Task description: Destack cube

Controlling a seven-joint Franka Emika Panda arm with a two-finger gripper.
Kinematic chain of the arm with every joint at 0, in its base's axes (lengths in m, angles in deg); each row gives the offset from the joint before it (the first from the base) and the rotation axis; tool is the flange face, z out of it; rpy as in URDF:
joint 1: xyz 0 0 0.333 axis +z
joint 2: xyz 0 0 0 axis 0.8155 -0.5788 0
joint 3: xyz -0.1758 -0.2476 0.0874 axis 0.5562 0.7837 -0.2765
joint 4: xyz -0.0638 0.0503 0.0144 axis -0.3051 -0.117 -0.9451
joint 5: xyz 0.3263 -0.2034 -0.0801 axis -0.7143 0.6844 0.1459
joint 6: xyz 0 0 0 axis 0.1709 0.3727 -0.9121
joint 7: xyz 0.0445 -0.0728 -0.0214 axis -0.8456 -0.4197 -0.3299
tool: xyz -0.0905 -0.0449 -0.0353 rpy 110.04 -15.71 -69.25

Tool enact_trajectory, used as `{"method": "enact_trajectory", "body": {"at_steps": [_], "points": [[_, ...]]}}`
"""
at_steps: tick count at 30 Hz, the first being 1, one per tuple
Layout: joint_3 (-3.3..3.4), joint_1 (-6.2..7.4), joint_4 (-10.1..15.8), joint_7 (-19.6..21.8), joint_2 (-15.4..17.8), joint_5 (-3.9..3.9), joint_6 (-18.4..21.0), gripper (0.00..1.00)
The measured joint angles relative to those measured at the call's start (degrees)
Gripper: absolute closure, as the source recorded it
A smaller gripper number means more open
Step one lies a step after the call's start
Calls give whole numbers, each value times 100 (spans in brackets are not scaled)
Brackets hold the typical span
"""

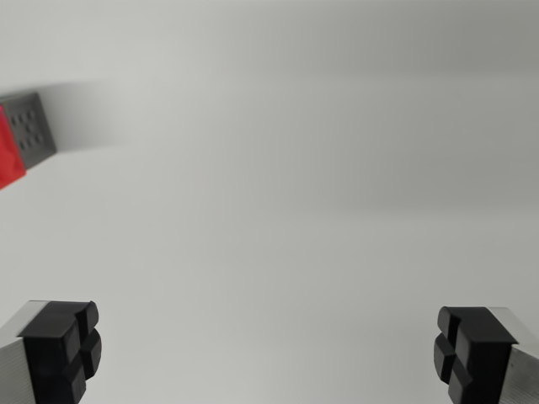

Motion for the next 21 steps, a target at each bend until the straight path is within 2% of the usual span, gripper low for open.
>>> {"method": "enact_trajectory", "body": {"at_steps": [10,21], "points": [[-50,130,112,105,-45,0,-192,0],[-134,316,247,272,-141,0,-472,0]]}}
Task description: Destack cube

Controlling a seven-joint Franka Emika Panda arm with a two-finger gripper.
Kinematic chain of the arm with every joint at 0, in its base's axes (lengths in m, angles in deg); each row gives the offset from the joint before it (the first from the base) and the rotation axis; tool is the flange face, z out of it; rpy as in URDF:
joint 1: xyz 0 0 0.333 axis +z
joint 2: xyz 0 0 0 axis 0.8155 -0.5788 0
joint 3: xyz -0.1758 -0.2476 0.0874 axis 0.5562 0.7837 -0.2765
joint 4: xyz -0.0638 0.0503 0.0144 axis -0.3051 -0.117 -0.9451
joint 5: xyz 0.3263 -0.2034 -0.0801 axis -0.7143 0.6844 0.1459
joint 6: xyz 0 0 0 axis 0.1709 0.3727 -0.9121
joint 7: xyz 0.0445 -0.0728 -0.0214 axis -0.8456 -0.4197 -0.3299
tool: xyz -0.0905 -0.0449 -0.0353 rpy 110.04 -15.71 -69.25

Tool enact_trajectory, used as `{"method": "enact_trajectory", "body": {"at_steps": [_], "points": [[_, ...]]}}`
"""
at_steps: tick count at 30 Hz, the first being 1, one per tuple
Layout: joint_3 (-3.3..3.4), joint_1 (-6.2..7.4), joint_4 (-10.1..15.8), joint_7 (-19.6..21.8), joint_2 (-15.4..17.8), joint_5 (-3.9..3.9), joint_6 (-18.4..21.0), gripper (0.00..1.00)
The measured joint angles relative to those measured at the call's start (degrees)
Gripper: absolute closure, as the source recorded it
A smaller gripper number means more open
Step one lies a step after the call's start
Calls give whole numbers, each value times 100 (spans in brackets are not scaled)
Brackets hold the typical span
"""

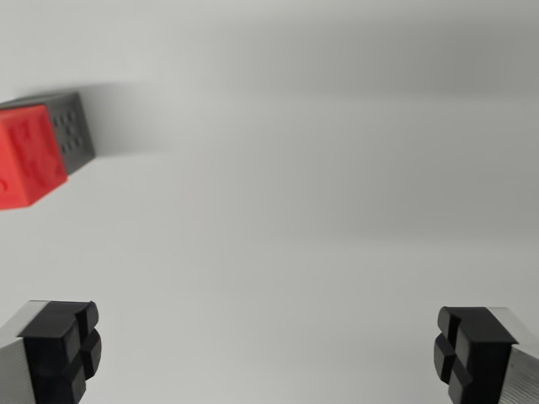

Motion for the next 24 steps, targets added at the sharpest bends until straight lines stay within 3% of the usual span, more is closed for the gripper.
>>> {"method": "enact_trajectory", "body": {"at_steps": [24], "points": [[-166,552,165,462,-407,36,-707,0]]}}
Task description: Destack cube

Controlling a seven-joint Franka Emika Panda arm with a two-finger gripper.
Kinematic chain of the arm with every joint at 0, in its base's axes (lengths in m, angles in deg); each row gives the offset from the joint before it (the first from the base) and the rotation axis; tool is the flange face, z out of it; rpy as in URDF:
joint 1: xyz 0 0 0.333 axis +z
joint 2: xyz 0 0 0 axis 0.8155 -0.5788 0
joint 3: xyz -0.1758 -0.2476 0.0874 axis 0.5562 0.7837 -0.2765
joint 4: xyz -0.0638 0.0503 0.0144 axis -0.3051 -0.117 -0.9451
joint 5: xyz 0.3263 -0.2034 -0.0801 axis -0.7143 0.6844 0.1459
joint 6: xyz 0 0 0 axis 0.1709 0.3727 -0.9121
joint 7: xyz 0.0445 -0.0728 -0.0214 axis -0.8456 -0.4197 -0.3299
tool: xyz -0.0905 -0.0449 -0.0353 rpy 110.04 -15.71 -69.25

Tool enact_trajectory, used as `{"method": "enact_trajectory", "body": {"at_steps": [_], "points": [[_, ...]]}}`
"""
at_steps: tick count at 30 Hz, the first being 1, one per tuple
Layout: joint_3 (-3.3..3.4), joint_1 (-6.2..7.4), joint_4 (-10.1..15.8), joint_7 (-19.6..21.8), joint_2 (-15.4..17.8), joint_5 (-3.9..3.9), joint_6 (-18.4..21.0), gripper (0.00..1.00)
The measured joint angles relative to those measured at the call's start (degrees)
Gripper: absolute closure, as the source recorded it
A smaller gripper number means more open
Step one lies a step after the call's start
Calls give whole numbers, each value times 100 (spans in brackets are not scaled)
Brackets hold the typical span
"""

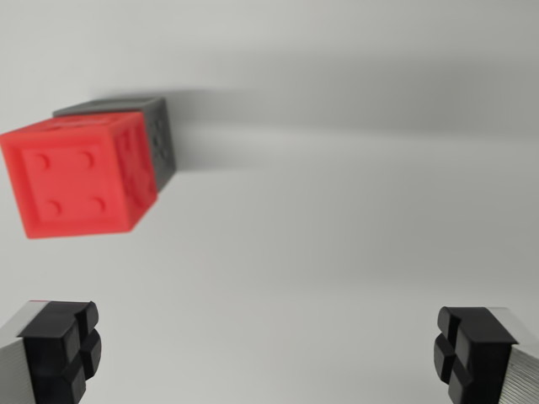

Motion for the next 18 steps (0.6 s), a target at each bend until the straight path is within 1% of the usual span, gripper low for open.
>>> {"method": "enact_trajectory", "body": {"at_steps": [5,12,13,18], "points": [[-25,134,1,111,-118,24,-152,0],[-56,370,-18,297,-334,77,-393,0],[-58,386,-21,310,-351,80,-410,0],[-69,563,-82,445,-530,116,-568,0]]}}
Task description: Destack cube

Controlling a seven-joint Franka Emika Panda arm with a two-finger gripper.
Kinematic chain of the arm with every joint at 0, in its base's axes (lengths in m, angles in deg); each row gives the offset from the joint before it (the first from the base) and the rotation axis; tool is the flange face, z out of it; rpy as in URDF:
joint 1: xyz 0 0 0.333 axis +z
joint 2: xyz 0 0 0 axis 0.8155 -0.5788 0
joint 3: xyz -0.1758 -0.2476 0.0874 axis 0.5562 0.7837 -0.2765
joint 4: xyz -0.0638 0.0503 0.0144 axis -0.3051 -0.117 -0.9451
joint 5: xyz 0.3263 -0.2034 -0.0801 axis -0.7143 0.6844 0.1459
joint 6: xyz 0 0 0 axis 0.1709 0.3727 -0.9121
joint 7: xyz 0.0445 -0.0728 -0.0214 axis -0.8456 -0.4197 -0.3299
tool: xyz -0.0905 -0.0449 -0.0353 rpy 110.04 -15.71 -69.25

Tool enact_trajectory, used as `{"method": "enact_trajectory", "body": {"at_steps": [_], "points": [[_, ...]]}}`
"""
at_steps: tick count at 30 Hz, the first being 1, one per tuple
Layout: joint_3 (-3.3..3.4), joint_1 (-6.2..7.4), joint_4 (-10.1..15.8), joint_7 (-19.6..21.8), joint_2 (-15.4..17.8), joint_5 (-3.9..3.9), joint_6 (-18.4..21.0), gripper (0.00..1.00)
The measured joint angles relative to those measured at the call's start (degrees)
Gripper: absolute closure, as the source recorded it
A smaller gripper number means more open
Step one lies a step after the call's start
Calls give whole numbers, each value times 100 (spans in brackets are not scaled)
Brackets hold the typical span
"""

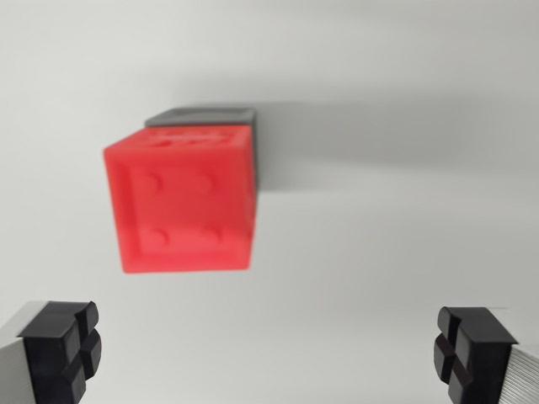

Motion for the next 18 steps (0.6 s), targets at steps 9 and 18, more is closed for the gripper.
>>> {"method": "enact_trajectory", "body": {"at_steps": [9,18], "points": [[-8,296,-142,213,-319,67,-234,0],[51,350,-149,237,-740,93,-642,0]]}}
